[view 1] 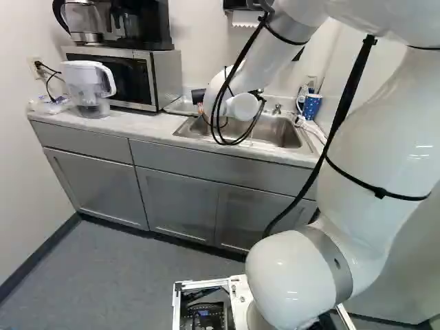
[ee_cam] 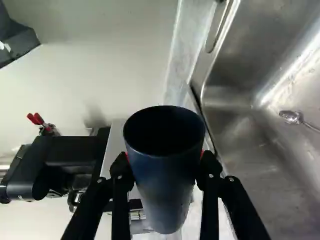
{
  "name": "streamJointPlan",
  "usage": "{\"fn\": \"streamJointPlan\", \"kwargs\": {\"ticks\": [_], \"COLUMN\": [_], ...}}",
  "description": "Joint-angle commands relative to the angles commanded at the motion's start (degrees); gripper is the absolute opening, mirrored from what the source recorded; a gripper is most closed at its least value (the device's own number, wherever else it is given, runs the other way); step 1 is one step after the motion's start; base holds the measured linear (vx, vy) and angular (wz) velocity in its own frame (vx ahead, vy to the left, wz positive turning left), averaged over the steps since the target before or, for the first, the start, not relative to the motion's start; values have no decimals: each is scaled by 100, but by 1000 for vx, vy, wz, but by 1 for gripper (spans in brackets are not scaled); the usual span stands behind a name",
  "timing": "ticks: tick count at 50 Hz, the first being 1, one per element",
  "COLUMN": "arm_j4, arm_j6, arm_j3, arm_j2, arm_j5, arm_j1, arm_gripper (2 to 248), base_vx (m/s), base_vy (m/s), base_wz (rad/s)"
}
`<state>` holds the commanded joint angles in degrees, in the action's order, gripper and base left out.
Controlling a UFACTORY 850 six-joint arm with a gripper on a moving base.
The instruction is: Rinse the cup and place it in the tray
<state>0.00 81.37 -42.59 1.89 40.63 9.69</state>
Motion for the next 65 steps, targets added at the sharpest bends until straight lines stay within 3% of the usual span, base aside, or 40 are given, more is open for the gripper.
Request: {"fn": "streamJointPlan", "kwargs": {"ticks": [65], "arm_j4": [0], "arm_j6": [-3912], "arm_j3": [0], "arm_j2": [0], "arm_j5": [0], "arm_j1": [0], "arm_gripper": [126], "base_vx": [0], "base_vy": [0], "base_wz": [0]}}
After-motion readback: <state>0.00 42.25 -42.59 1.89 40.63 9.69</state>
